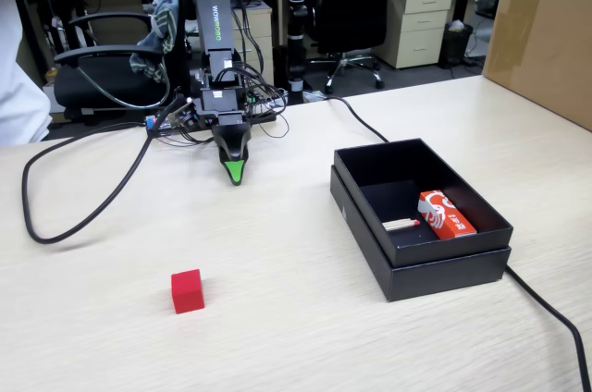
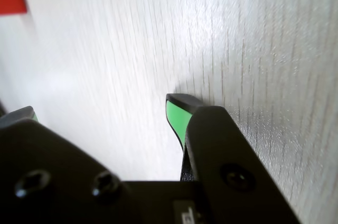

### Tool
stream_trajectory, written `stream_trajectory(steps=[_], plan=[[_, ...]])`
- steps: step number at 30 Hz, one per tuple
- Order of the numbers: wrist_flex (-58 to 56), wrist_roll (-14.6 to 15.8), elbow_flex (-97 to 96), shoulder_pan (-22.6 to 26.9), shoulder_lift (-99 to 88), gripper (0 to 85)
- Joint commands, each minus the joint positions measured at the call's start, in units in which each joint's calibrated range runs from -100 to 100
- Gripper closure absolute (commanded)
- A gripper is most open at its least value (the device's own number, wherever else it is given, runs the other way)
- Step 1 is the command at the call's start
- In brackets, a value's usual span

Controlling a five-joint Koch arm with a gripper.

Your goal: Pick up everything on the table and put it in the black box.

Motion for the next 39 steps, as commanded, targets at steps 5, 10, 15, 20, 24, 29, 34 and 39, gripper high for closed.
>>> stream_trajectory(steps=[5,10,15,20,24,29,34,39], plan=[[-24.53,-0.2,22.65,-1.95,4.04,37.9],[-36.02,-0.15,39.87,-2.69,12.53,38.0],[-49.07,-0.24,65.89,-3.13,29.63,38.0],[-52.69,-1.47,79.95,-4.25,43.74,38.0],[-52.69,-3.03,88.92,-5.13,55.91,37.9],[-52.61,-3.96,103.15,-5.37,75.87,37.8],[-52.61,-3.91,115.03,-4.98,92.74,37.8],[-52.61,-3.96,122.47,-5.13,104.56,37.8]])
